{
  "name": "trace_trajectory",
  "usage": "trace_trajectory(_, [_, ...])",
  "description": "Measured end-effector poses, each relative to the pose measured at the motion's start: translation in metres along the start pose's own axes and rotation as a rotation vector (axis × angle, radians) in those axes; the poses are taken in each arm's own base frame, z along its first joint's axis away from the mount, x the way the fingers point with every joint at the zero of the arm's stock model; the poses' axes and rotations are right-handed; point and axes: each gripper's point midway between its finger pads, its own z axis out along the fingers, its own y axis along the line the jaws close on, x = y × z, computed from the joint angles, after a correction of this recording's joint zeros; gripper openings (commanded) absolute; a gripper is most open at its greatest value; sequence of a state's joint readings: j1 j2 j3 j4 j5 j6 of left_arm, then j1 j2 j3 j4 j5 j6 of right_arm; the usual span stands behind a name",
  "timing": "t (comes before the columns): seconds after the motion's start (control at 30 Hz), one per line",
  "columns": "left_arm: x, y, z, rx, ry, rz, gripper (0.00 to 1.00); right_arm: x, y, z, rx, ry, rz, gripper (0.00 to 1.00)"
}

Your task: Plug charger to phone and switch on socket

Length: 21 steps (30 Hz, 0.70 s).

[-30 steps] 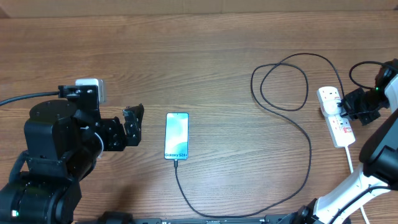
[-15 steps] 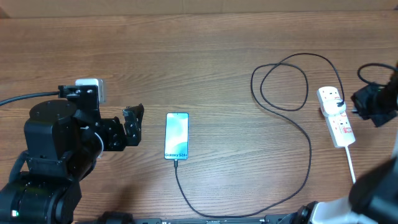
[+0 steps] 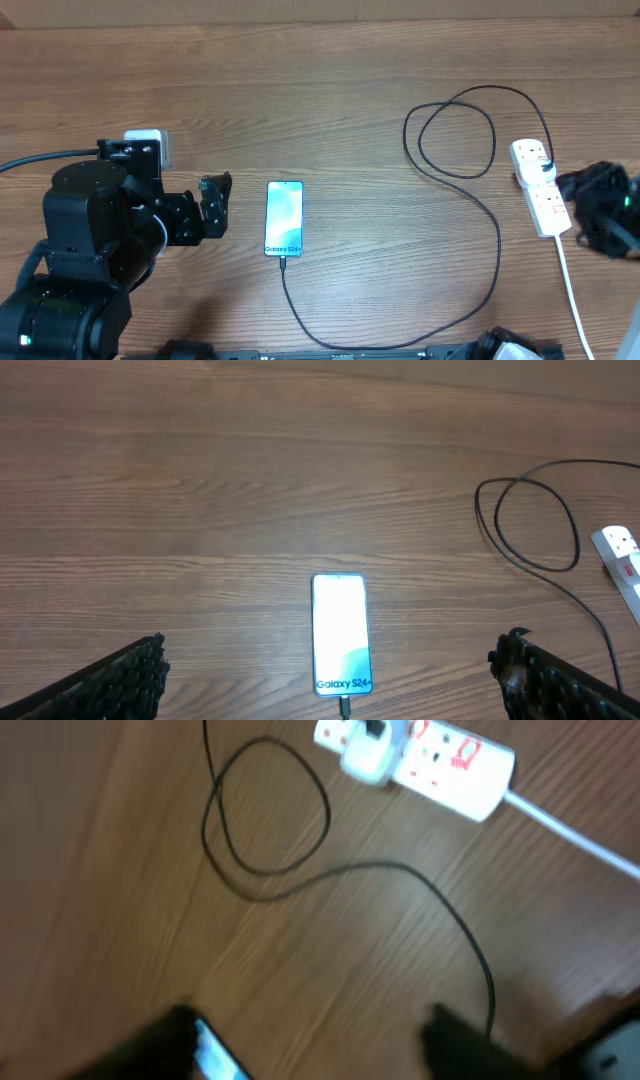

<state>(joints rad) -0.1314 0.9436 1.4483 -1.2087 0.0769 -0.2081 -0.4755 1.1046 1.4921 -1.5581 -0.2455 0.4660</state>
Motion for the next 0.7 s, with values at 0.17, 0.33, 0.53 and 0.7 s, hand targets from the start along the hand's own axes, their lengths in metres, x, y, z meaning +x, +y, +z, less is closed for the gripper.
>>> trace_trajectory(0.17, [0.0,0.0,0.0,0.0,0.0,0.0,1.0,0.032,-0.009,-0.017,-0.001,0.04,0.011,1.0])
trace_trajectory(0.33, [0.0,0.0,0.0,0.0,0.0,0.0,0.99,0.037,-0.01,-0.019,-0.003,0.051,0.013,1.0])
trace_trajectory(0.53, [0.0,0.0,0.0,0.0,0.0,0.0,1.0,0.033,-0.011,-0.014,0.015,0.063,0.018,1.0])
trace_trajectory(0.7, [0.0,0.0,0.0,0.0,0.0,0.0,1.0,0.03,-0.013,-0.013,0.03,0.056,0.013,1.0])
